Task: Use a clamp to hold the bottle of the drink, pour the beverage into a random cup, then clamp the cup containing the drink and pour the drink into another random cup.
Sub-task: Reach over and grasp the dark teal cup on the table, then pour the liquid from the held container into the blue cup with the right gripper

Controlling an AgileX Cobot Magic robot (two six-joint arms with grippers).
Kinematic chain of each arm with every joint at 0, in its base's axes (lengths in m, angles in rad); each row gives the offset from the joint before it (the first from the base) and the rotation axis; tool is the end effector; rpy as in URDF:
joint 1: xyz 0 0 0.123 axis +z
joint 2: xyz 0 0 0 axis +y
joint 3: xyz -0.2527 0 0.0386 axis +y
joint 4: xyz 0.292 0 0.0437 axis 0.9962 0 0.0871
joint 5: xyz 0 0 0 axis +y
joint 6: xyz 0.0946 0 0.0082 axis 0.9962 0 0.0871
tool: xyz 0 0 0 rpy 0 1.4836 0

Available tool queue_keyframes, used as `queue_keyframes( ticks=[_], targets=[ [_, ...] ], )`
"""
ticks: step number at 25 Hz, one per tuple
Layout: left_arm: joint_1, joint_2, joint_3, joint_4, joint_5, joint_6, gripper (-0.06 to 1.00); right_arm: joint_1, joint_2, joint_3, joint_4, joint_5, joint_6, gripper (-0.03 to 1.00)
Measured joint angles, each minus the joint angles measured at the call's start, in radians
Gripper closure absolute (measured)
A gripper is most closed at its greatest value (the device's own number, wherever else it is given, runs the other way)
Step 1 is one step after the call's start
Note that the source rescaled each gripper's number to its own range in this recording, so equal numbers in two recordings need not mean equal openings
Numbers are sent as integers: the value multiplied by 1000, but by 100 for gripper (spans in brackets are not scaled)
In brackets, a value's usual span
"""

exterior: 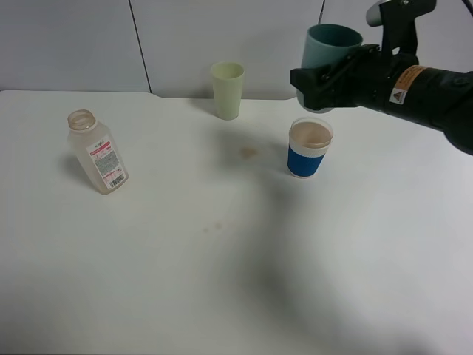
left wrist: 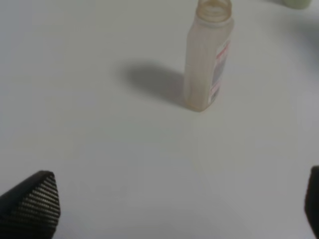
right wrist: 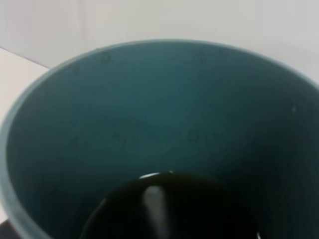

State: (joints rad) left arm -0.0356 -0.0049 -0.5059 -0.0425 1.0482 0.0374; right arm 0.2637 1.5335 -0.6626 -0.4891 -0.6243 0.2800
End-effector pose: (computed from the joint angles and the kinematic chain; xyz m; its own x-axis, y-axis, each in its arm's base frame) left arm 0.0657 -0.0058 0.2999 -0.4334 0.0316 -0.9007 0.0757 0.9971 -0.0014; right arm 0.3213 0.1137 0.1620 -0.1415 -0.1650 -0.9761 -0.5319 0.8443 -0.0656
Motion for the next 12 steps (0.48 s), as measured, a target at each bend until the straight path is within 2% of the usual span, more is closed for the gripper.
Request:
queue_keyframes(
  ticks=[7,12],
  targets=[
    [0,0,0,0,0,0,-5,-180,-19,0,-322,105,321,95],
    [0,0,0,0,0,0,-5,-210,-20,-60,-586,199,532,95]
  ],
)
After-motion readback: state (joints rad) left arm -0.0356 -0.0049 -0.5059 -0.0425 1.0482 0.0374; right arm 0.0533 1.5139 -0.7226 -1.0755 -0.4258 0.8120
